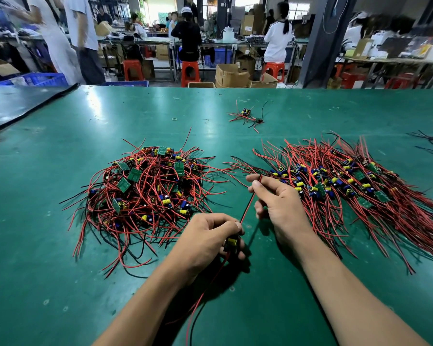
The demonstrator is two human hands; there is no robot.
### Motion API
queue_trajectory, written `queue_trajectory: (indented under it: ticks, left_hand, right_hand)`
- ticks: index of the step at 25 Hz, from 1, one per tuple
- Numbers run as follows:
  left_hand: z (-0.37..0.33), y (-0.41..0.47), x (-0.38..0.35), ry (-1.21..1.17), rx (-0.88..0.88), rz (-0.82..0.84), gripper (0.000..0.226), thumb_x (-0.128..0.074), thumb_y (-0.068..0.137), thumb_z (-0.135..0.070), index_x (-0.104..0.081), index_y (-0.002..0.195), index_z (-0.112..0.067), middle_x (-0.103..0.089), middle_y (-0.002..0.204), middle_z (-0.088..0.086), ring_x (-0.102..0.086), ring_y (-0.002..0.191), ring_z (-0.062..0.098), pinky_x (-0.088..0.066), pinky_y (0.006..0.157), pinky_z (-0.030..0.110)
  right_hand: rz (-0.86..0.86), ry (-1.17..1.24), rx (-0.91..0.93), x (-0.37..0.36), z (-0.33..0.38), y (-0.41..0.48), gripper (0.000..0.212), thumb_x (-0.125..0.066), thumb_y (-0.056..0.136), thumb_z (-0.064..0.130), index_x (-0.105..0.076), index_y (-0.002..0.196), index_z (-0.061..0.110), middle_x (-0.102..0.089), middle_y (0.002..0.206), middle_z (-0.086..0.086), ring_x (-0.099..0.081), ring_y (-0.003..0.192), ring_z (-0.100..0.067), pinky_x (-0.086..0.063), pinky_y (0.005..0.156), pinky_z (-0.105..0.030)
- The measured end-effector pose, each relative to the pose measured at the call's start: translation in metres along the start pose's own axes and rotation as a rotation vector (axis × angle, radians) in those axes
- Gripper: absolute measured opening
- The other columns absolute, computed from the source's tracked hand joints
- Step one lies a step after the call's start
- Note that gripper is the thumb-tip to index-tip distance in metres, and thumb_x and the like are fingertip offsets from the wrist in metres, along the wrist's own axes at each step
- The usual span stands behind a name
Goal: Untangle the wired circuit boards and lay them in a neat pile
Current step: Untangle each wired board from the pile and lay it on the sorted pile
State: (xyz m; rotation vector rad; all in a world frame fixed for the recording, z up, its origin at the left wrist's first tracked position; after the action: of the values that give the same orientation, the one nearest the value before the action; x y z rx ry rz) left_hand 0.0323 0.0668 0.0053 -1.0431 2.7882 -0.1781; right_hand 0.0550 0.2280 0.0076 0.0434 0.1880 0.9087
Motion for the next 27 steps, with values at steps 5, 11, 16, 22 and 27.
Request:
queue_trajectory:
  ticks: [5,11,16,22,27]
  left_hand:
    - [0.001,-0.002,0.001,-0.009,0.022,0.015,0.023,-0.058,0.093,-0.005,-0.066,0.071,-0.009,-0.063,0.062,0.014,-0.061,0.05,0.026,-0.047,0.046,0.022]
    - [0.001,-0.002,0.0,-0.003,0.028,0.019,0.02,-0.056,0.094,-0.006,-0.065,0.076,-0.008,-0.064,0.065,0.015,-0.061,0.052,0.026,-0.043,0.043,0.019]
    - [0.0,-0.003,0.003,0.013,0.019,0.007,0.018,-0.057,0.092,-0.006,-0.065,0.076,-0.007,-0.063,0.062,0.014,-0.061,0.05,0.025,-0.044,0.044,0.02]
    - [0.003,-0.001,0.004,0.013,0.024,0.009,0.02,-0.058,0.091,-0.007,-0.066,0.073,-0.009,-0.063,0.062,0.015,-0.061,0.048,0.025,-0.043,0.043,0.019]
    - [0.004,0.002,0.006,-0.036,0.019,-0.029,0.019,-0.059,0.09,-0.004,-0.067,0.073,-0.007,-0.063,0.064,0.017,-0.062,0.049,0.026,-0.045,0.043,0.02]
  right_hand:
    - [0.055,0.153,-0.05,-0.001,0.003,-0.001,0.017,-0.055,0.1,0.009,-0.07,0.106,0.012,-0.068,0.076,0.003,-0.046,0.045,-0.008,-0.043,0.045,-0.021]
    - [-0.072,-0.226,0.102,0.016,0.009,0.0,0.015,-0.065,0.094,0.007,-0.075,0.1,0.017,-0.075,0.086,-0.005,-0.049,0.044,-0.01,-0.045,0.045,-0.023]
    - [-0.064,0.001,0.009,0.014,0.002,0.001,0.014,-0.059,0.098,0.01,-0.073,0.098,0.014,-0.071,0.078,0.003,-0.049,0.043,-0.009,-0.044,0.042,-0.023]
    - [-0.134,-0.211,0.088,0.021,0.005,0.001,0.01,-0.065,0.095,0.013,-0.075,0.094,0.017,-0.072,0.079,0.001,-0.05,0.044,-0.012,-0.043,0.042,-0.023]
    - [-0.079,0.05,-0.128,0.011,-0.008,-0.002,0.012,-0.071,0.091,0.024,-0.072,0.092,0.012,-0.072,0.081,-0.003,-0.05,0.044,-0.01,-0.043,0.042,-0.022]
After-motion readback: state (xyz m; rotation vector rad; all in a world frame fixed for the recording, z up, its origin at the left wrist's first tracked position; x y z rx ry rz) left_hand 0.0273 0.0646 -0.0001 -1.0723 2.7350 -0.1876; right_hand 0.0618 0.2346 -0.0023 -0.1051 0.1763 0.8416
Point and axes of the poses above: each hand's wrist, its own y-axis towards the middle knuckle, its own x-axis out of the back of the hand, z = x × y, the point moved 8 cm from there along y, towards the middle knuckle
